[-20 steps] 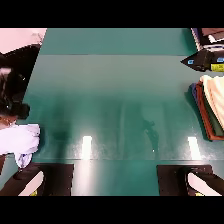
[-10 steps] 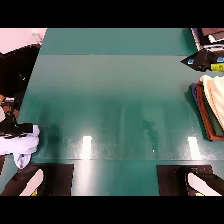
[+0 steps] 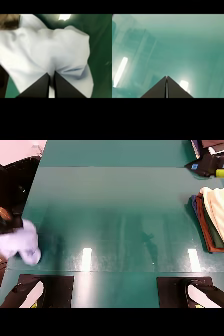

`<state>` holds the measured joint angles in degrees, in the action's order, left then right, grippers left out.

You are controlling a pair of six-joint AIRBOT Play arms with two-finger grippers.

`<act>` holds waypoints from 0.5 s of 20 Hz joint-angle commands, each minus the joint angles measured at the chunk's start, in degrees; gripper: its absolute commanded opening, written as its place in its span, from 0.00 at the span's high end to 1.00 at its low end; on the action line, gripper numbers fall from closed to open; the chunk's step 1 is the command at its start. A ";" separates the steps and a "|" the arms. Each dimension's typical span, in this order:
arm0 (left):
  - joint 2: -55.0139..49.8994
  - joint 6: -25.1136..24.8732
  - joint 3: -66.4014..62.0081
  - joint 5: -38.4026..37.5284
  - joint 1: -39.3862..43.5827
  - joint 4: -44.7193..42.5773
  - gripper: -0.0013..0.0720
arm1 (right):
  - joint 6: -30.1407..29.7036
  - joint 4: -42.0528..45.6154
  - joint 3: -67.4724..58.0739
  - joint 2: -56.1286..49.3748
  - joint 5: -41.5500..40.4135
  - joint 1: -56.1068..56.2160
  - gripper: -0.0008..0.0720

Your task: Fold the shirts.

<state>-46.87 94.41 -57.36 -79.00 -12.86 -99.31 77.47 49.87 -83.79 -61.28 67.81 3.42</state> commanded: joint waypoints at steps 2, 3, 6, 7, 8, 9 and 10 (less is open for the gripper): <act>0.02 -1.70 -25.83 -3.04 9.60 5.57 0.95 | 0.00 -0.24 -9.07 0.07 -0.46 -0.02 0.97; 0.02 -1.55 -30.08 -2.80 13.55 5.53 0.95 | 0.00 -0.26 -11.08 0.07 -0.74 -0.39 0.97; -0.48 -0.13 -37.44 -0.44 24.59 5.27 0.95 | 0.00 -0.11 -15.43 0.09 -0.81 -1.07 0.97; -1.33 0.33 -38.12 0.22 27.78 5.29 0.95 | 0.00 -0.17 -16.46 0.09 -0.72 -1.53 0.97; -2.45 0.94 -38.23 0.07 30.64 5.29 0.95 | 0.00 -0.17 -17.14 0.09 -0.76 -1.97 0.97; -4.07 1.55 -38.18 -0.26 33.57 5.29 0.95 | 0.00 -0.22 -17.68 0.09 -0.70 -2.69 0.97; -6.69 1.62 -38.16 -0.70 37.07 5.29 0.95 | 0.02 -0.26 -18.10 0.09 -0.39 -3.43 0.97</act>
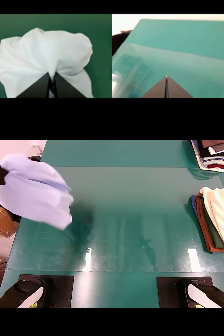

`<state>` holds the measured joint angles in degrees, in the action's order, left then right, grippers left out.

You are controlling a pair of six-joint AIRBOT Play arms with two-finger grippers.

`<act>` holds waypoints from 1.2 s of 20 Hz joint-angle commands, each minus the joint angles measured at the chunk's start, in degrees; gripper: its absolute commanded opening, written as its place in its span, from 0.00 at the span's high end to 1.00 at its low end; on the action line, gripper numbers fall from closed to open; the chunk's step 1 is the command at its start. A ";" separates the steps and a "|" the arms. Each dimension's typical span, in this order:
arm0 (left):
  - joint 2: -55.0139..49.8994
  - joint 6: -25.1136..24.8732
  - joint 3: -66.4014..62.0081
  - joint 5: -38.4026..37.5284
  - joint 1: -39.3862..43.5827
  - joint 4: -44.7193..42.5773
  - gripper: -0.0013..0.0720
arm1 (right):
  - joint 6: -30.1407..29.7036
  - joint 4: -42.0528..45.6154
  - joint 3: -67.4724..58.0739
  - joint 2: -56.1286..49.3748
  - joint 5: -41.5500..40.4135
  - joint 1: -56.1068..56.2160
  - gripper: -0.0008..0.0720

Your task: Fold the shirts.

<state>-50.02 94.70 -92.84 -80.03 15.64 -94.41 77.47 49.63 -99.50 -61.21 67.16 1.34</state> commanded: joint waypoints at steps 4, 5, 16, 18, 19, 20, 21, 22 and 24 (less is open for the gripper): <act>-17.29 1.03 -2.69 0.66 22.56 0.63 0.95 | 0.02 -0.09 -2.40 0.07 2.49 -3.56 0.97; -21.14 0.83 -2.69 1.31 25.44 0.98 0.95 | 0.02 -0.09 -2.40 0.02 2.99 -3.56 0.97; -30.77 0.90 3.48 11.26 9.05 9.40 0.35 | 0.02 -0.11 -2.21 0.02 4.37 -3.56 0.97; -30.80 0.66 11.17 13.79 3.08 17.81 0.35 | 0.02 -0.11 -1.07 0.07 4.42 -3.56 0.97; -30.82 -0.15 15.12 15.41 1.11 21.77 0.35 | 0.02 -0.13 -0.46 0.04 4.48 -3.56 0.97; -30.82 -1.31 19.02 17.42 -0.28 25.66 0.35 | 0.04 -0.13 0.24 0.02 4.44 -3.56 0.97; -30.82 -2.67 22.97 19.56 -1.18 29.11 0.35 | 0.02 -0.13 0.83 0.02 4.39 -3.56 0.97; -30.99 -3.43 25.99 21.35 -1.27 30.60 0.35 | 0.02 -0.13 1.42 0.02 4.31 -3.56 0.97; -32.33 -3.43 30.27 23.39 -0.63 31.85 0.35 | 0.04 -0.15 2.51 0.04 4.07 -3.56 0.97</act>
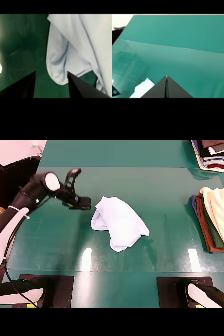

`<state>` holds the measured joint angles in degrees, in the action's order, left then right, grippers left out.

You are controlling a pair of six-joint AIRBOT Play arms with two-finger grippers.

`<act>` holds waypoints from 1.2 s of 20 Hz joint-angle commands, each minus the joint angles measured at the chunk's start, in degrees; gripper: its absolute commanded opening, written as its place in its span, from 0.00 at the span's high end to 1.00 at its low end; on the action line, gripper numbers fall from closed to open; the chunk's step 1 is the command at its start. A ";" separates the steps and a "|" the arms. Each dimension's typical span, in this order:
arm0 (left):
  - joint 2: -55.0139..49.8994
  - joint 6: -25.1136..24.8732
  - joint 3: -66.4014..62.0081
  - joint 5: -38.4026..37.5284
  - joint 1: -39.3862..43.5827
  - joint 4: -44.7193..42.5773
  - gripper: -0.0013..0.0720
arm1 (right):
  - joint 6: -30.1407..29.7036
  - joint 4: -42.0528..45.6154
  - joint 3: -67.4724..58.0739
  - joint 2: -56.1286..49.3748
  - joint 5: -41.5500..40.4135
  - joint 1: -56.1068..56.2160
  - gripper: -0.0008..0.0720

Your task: Fold the shirts.

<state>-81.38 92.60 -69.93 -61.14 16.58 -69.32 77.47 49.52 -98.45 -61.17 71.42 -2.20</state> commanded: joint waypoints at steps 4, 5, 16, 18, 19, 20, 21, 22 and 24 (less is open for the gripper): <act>-4.98 -2.60 9.33 5.92 0.83 11.28 0.35 | 0.04 -0.04 3.32 -0.02 -0.46 0.00 0.97; -5.51 -3.28 9.33 6.88 1.97 12.20 0.35 | 0.04 -0.02 3.58 -0.02 -0.46 -0.02 0.97; -1.38 -6.12 0.59 6.14 -1.36 12.02 0.95 | 0.04 1.62 27.87 2.25 5.27 -0.02 0.95; -0.59 -6.14 0.55 6.23 -1.62 11.58 0.95 | 0.04 1.46 39.04 2.45 5.18 0.17 0.37; -0.59 -6.12 0.55 6.05 -1.60 10.99 0.95 | 0.02 1.49 44.59 1.95 4.59 0.85 0.27; -0.59 -6.12 0.55 6.08 -1.60 10.93 0.95 | 0.02 1.40 49.33 1.11 3.17 2.03 0.27; -0.59 -6.10 0.55 6.21 -1.60 10.97 0.95 | 0.00 1.36 53.81 0.09 0.59 3.72 0.27; -0.59 -6.10 0.55 6.19 -1.60 10.91 0.95 | 0.00 0.79 57.18 -1.22 -2.58 5.88 0.27; -0.59 -6.10 0.55 6.21 -1.60 10.80 0.95 | -2.32 -3.43 60.85 -5.46 -7.52 11.04 0.27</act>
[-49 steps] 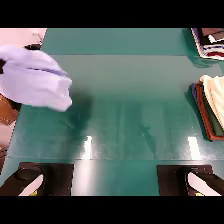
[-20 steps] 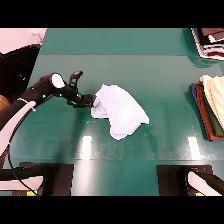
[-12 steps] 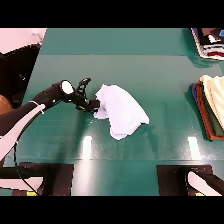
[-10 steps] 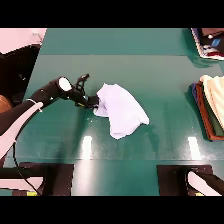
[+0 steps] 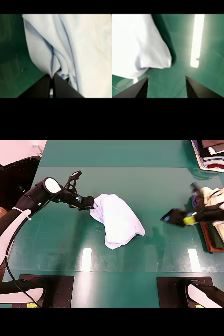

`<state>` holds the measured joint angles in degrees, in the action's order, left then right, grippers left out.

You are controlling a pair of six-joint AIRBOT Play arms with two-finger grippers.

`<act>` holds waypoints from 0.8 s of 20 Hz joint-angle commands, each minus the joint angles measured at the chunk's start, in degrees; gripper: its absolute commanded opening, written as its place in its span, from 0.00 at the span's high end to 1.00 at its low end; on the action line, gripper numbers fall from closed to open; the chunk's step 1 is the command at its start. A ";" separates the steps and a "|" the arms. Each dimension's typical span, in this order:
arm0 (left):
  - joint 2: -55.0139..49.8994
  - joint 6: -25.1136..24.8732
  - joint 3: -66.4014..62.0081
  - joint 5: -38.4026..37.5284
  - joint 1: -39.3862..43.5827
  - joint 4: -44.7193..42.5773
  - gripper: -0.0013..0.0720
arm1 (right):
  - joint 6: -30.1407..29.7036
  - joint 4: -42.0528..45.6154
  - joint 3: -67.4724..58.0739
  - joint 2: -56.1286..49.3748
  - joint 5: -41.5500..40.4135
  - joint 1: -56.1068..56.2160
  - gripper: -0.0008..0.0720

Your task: Fold the shirts.

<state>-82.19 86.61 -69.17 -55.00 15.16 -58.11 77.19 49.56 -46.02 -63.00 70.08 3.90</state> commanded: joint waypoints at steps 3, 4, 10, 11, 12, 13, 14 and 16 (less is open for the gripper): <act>0.24 -0.13 -0.22 0.00 -0.17 -0.83 0.95 | -4.13 -8.83 7.43 -10.84 -11.56 11.50 0.27; 0.24 -0.11 -0.22 -0.11 -0.17 -1.05 0.95 | -4.24 -9.40 6.01 -13.18 -12.17 13.03 0.27; 0.55 -0.11 -0.24 -0.11 -0.20 -1.99 0.95 | -4.22 -6.54 -2.71 -19.61 -11.93 16.44 0.94; 1.40 -0.07 -0.26 0.11 -0.20 -3.69 0.95 | -4.15 -4.37 -4.37 -18.80 -11.56 16.15 0.97; 2.71 0.00 -0.50 0.24 -0.20 -6.01 0.95 | -3.80 -2.03 -6.03 -17.27 -10.95 15.34 0.97; 4.55 0.20 -1.11 0.37 -0.20 -8.74 0.95 | -2.93 0.44 -7.78 -15.30 -10.45 14.14 0.97; 6.58 0.48 -1.92 0.37 -0.20 -11.37 0.95 | -1.88 3.06 -9.77 -12.98 -9.64 12.63 0.97; 11.23 0.39 -4.31 0.39 -0.20 -14.40 0.95 | -1.51 7.74 -14.88 -7.54 -7.02 9.07 0.97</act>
<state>-75.83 86.72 -71.31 -54.96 15.03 -66.72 74.46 50.39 -55.22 -75.68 60.38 16.19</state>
